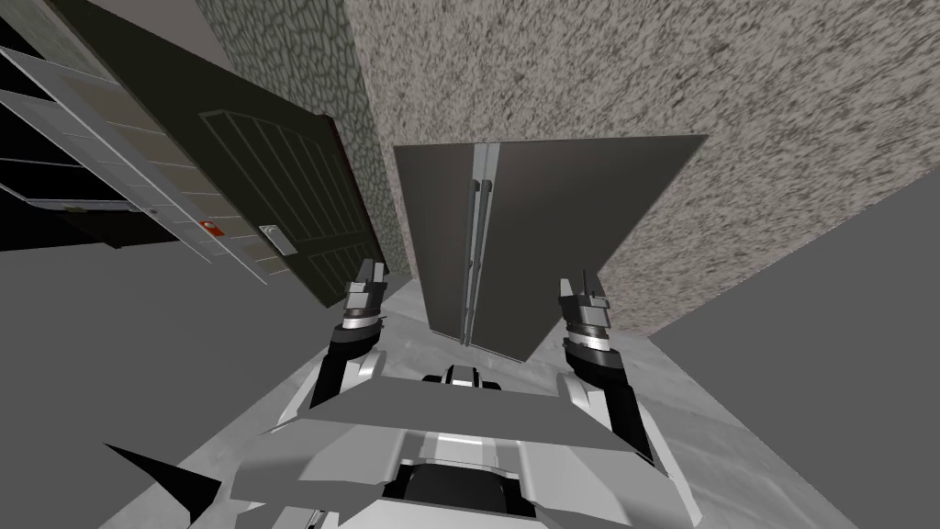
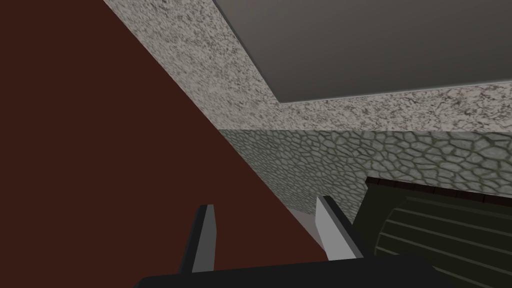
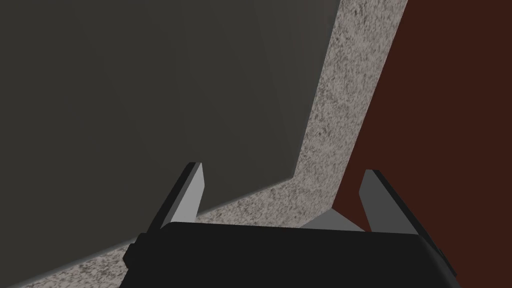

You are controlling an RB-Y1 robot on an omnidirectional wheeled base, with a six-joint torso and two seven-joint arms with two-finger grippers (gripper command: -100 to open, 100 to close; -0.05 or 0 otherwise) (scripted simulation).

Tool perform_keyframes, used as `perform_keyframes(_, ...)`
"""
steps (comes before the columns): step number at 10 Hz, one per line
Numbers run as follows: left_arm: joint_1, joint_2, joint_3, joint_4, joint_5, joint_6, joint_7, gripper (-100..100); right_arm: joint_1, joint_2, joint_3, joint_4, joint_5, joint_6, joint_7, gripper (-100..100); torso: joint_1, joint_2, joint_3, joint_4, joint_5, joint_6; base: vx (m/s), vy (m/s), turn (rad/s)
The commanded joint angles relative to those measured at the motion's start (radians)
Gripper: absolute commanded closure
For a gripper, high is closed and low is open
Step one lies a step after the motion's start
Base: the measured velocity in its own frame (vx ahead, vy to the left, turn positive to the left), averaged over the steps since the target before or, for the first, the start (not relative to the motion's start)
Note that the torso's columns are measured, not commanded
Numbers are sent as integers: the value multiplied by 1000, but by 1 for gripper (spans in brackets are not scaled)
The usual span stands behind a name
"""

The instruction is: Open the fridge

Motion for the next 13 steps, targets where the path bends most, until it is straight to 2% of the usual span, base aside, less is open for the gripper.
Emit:
perform_keyframes(1, 0, 0, 0, 0, 0, 0, 0, 0, -25, -78, -20, 27, 34, -8, -16, -100, -1, 2, -5, 3, 0, 0, 41, 80, -83)
perform_keyframes(3, 0, 0, 0, 0, 0, 0, 0, 0, -45, -138, -38, 50, 70, -17, -31, -100, -2, 4, -5, 4, -1, 0, 56, 117, -101)
perform_keyframes(4, 0, 0, 0, 0, 0, 0, 0, 0, -45, -147, -38, 50, 70, -17, -31, -100, -1, 5, -5, 4, 0, 0, 41, 100, -35)
perform_keyframes(7, 0, 0, 0, 0, 0, 0, 0, 0, -82, -247, -71, 89, 135, -35, -57, -100, -3, 5, -5, 4, -1, 0, 53, 116, -115)
perform_keyframes(9, 0, 0, 0, 0, 0, 0, 0, 0, -96, -301, -83, 102, 159, -41, -67, -100, -3, 5, -4, 5, -1, 0, 42, 109, -64)
perform_keyframes(10, 0, 0, 0, 0, 0, 0, 0, 0, -96, -308, -83, 102, 159, -41, -67, -100, -5, 5, -4, 5, -1, 0, 31, 73, -49)
perform_keyframes(12, 0, 0, 0, 0, 0, 0, 0, 0, -124, -378, -108, 129, 210, -55, -88, -100, -4, 5, -5, 5, -1, 0, 53, 101, -117)
perform_keyframes(13, 0, 0, 0, 0, 0, 0, 0, 0, -124, -398, -108, 129, 210, -55, -88, -100, -1, 4, -5, 4, 0, 0, 42, 103, -58)
